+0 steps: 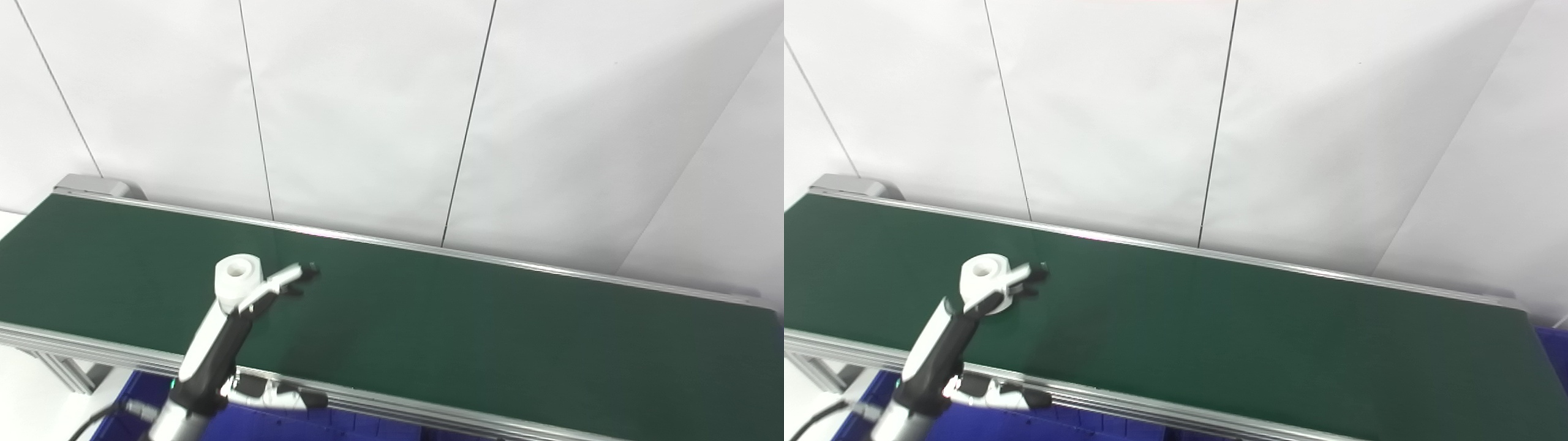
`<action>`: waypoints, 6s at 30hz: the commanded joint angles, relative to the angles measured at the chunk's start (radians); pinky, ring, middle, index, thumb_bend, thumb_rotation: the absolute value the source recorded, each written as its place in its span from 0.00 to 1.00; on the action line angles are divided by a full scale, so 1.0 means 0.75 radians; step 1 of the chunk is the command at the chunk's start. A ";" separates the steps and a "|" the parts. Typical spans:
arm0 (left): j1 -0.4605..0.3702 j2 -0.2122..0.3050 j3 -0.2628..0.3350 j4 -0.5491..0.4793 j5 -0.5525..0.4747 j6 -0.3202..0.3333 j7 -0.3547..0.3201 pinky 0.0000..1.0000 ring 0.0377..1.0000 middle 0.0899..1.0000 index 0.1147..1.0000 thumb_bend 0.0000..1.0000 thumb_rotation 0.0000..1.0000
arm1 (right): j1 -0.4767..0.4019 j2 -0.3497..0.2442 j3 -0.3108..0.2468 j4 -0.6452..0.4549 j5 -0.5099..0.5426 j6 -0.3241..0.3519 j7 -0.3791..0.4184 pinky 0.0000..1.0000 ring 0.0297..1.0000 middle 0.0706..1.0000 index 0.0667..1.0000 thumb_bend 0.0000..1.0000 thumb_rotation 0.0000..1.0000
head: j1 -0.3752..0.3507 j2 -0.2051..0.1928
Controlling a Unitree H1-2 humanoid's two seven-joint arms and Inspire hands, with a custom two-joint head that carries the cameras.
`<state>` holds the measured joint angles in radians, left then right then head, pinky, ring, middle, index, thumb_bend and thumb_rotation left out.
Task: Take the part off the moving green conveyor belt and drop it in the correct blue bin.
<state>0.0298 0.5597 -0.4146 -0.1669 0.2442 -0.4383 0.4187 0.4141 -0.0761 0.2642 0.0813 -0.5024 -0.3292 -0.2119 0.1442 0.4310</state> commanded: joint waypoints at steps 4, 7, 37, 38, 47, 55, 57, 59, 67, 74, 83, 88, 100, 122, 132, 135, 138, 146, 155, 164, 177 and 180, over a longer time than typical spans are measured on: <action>-0.105 -0.035 0.169 -0.030 -0.018 0.101 -0.226 0.85 0.92 0.95 0.91 0.79 0.33 | -0.017 0.003 -0.001 -0.010 -0.006 -0.068 -0.026 0.72 0.82 0.85 0.94 0.80 0.02 | 0.006 0.011; -0.163 -0.056 0.233 0.001 0.003 0.180 -0.324 0.88 0.95 0.97 0.92 0.79 0.29 | -0.026 0.001 -0.002 -0.001 -0.003 -0.072 -0.026 0.72 0.81 0.85 0.94 0.81 0.03 | 0.010 0.014; -0.560 -0.124 0.208 0.661 0.395 0.525 -0.752 1.00 1.00 1.00 0.92 0.94 0.18 | -0.044 -0.005 -0.006 0.024 0.005 -0.111 -0.040 0.70 0.81 0.84 0.94 0.81 0.01 | 0.047 0.021; -0.559 -0.125 0.202 0.658 0.405 0.548 -0.770 1.00 1.00 1.00 0.92 0.94 0.18 | -0.044 -0.007 -0.006 0.023 0.007 -0.111 -0.039 0.69 0.81 0.84 0.94 0.81 0.01 | 0.048 0.023; -0.549 -0.147 0.217 0.709 0.349 0.542 -0.792 0.82 0.89 0.92 0.81 0.79 0.01 | -0.039 -0.008 -0.007 0.013 0.017 -0.110 -0.035 0.71 0.81 0.84 0.94 0.81 0.00 | 0.053 0.028; -0.527 -0.211 0.272 0.826 0.329 0.331 -0.551 0.57 0.49 0.50 0.38 0.50 0.00 | -0.032 -0.009 -0.007 0.001 0.028 -0.106 -0.027 0.73 0.82 0.85 0.94 0.80 0.00 | 0.056 0.037; -0.521 -0.223 0.286 0.834 0.311 0.294 -0.517 0.57 0.49 0.49 0.37 0.50 0.00 | -0.032 -0.009 -0.007 0.004 0.027 -0.115 -0.032 0.72 0.82 0.85 0.94 0.80 0.00 | 0.056 0.039; -0.514 -0.235 0.302 0.830 0.298 0.273 -0.495 0.56 0.49 0.49 0.37 0.49 0.00 | -0.032 -0.011 -0.006 0.001 0.022 -0.110 -0.030 0.72 0.82 0.85 0.94 0.80 0.00 | 0.056 0.039; -0.477 -0.278 0.374 0.815 0.231 0.077 -0.405 0.52 0.48 0.48 0.38 0.50 0.00 | -0.020 -0.007 -0.006 -0.021 0.029 -0.086 -0.019 0.73 0.82 0.85 0.94 0.79 0.00 | 0.054 0.051; -0.401 -0.294 0.435 0.734 0.143 -0.039 -0.385 0.50 0.48 0.47 0.39 0.50 0.00 | -0.007 -0.003 -0.005 -0.040 0.027 -0.078 -0.019 0.74 0.82 0.85 0.94 0.79 0.00 | 0.048 0.079; -0.125 -0.217 0.491 0.392 0.019 -0.041 -0.452 0.50 0.47 0.47 0.40 0.50 0.00 | 0.030 0.000 0.002 -0.127 0.028 -0.060 0.002 0.75 0.84 0.86 0.94 0.77 0.00 | -0.037 0.202; 0.049 -0.176 0.480 0.289 -0.078 -0.042 -0.468 0.51 0.47 0.48 0.39 0.50 0.00 | 0.066 0.008 -0.007 -0.201 0.035 -0.033 0.024 0.75 0.84 0.86 0.93 0.77 0.00 | -0.131 0.266; 0.242 -0.146 0.241 0.356 0.058 -0.042 -0.333 0.54 0.48 0.48 0.38 0.50 0.00 | 0.116 0.034 -0.040 -0.294 0.052 -0.048 0.026 0.77 0.84 0.88 0.94 0.73 0.03 | -0.179 0.421; 0.105 -0.223 0.117 0.569 0.353 0.070 -0.419 0.52 0.46 0.49 0.39 0.50 0.00 | 0.141 0.057 -0.063 -0.457 0.070 0.095 0.120 0.77 0.84 0.87 0.93 0.74 0.09 | -0.185 0.570; 0.140 -0.177 0.131 0.378 0.290 0.355 -0.785 1.00 1.00 0.99 0.92 0.97 0.52 | 0.145 0.075 -0.055 -0.477 0.069 0.139 0.144 0.79 0.85 0.88 0.93 0.75 0.12 | -0.212 0.584; 0.206 -0.205 0.231 0.293 -0.177 0.350 -0.959 0.96 1.00 1.00 0.93 1.00 0.43 | 0.150 0.073 -0.047 -0.504 0.077 0.193 0.183 0.81 0.87 0.89 0.93 0.77 0.13 | -0.230 0.582; 0.247 -0.242 0.273 0.245 -0.392 0.291 -1.015 0.92 0.97 0.98 0.91 1.00 0.37 | 0.149 0.062 -0.038 -0.518 0.065 0.214 0.210 0.79 0.87 0.91 0.92 0.80 0.14 | -0.246 0.586; 0.308 -0.355 0.261 0.146 -0.583 0.167 -1.115 0.90 0.93 0.93 0.89 0.99 0.31 | 0.149 0.042 -0.024 -0.544 0.055 0.302 0.283 0.80 0.88 0.93 0.95 0.86 0.21 | -0.329 0.582; 0.300 -0.444 0.216 0.318 -0.503 -0.033 -1.149 0.90 0.94 0.93 0.89 0.96 0.26 | 0.165 0.014 -0.011 -0.600 0.070 0.417 0.364 0.80 0.89 0.95 0.96 0.86 0.20 | -0.377 0.585; 0.307 -0.496 0.228 0.349 -0.296 -0.040 -1.028 0.92 0.96 0.96 0.91 0.92 0.26 | 0.175 -0.015 -0.032 -0.596 0.112 0.397 0.376 0.83 0.90 0.95 0.97 0.86 0.16 | -0.359 0.588; 0.323 -0.508 0.201 0.348 -0.144 -0.040 -0.863 0.90 0.95 0.96 0.91 0.88 0.30 | 0.184 -0.016 -0.048 -0.589 0.147 0.386 0.363 0.86 0.90 0.94 0.97 0.79 0.20 | -0.351 0.582; 0.324 -0.511 0.202 0.347 -0.129 -0.041 -0.837 0.92 0.97 0.97 0.92 0.86 0.29 | 0.185 -0.011 -0.049 -0.593 0.161 0.399 0.365 0.87 0.91 0.94 0.98 0.77 0.20 | -0.343 0.581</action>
<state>0.2728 0.1847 -0.2637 0.1127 0.1435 -0.4328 -0.2288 0.5430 -0.0913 0.2313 -0.3321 -0.3948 -0.0290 0.0715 -0.1136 0.8667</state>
